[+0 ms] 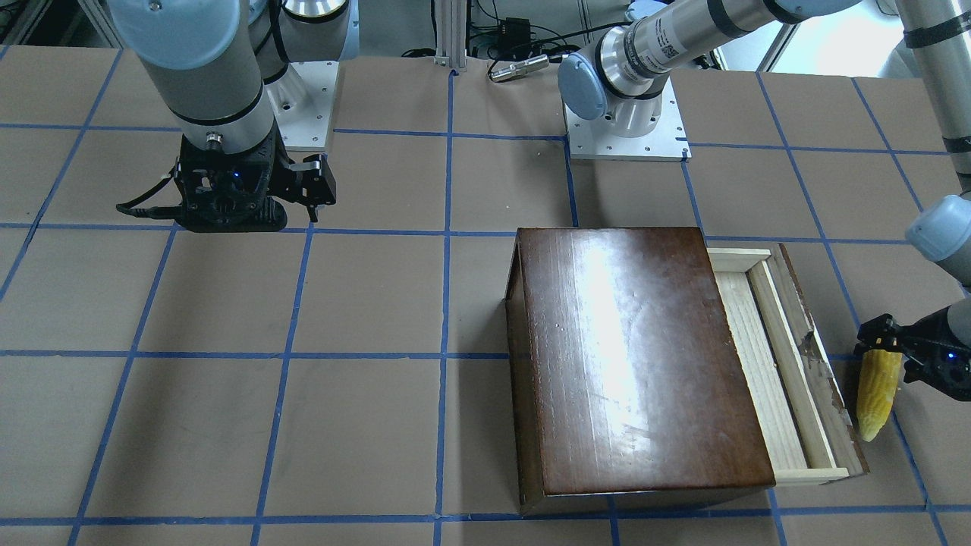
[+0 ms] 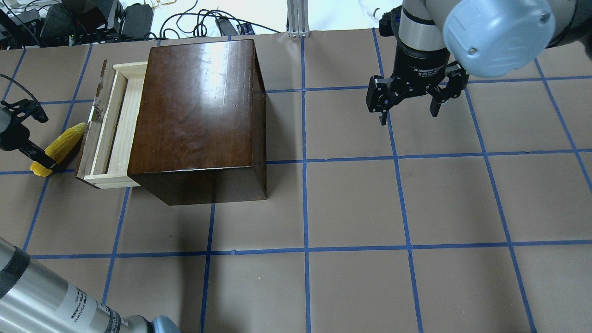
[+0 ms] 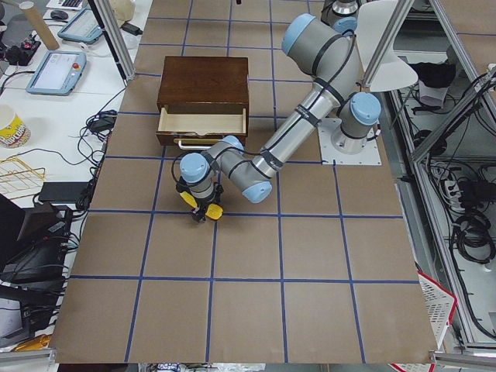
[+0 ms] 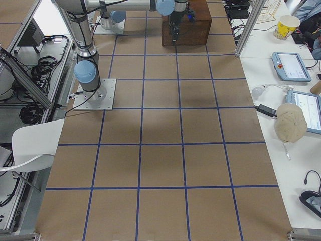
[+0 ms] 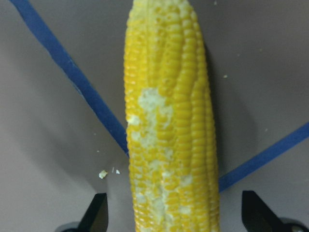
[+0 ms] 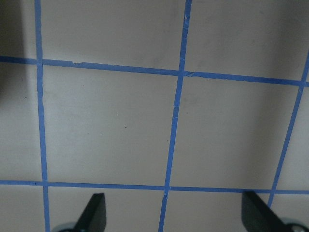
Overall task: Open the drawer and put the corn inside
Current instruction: 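Lower the left gripper over the yellow corn cob and grasp it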
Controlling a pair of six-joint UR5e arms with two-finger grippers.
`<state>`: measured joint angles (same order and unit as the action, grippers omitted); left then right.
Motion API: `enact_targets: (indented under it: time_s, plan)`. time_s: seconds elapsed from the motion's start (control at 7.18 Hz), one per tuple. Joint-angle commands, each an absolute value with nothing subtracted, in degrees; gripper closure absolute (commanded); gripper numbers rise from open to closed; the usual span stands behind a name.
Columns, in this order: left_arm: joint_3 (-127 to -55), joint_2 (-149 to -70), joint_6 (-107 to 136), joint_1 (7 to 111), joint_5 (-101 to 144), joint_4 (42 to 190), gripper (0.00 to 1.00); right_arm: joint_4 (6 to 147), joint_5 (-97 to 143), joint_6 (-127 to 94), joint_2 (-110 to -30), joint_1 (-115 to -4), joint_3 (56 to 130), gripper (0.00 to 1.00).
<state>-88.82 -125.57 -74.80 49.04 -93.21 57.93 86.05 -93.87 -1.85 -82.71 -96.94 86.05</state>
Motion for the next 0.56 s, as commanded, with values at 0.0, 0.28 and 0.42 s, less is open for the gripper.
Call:
enact_targets:
  time_s: [0.0, 0.28, 0.42]
  plan:
    - [-88.7, -125.6, -74.9, 49.0, -93.3, 58.4, 0.77, 86.0, -93.9, -1.8, -82.7, -96.9, 86.0, 0.00]
    - [-88.6, -125.2, -74.8, 49.0, -93.3, 58.4, 1.00, 86.0, -93.9, -1.8, -82.7, -96.9, 86.0, 0.00]
    - [-88.4, -124.4, -74.3, 49.0, -93.3, 58.5, 1.00, 86.0, -93.9, -1.8, -82.7, -96.9, 86.0, 0.00]
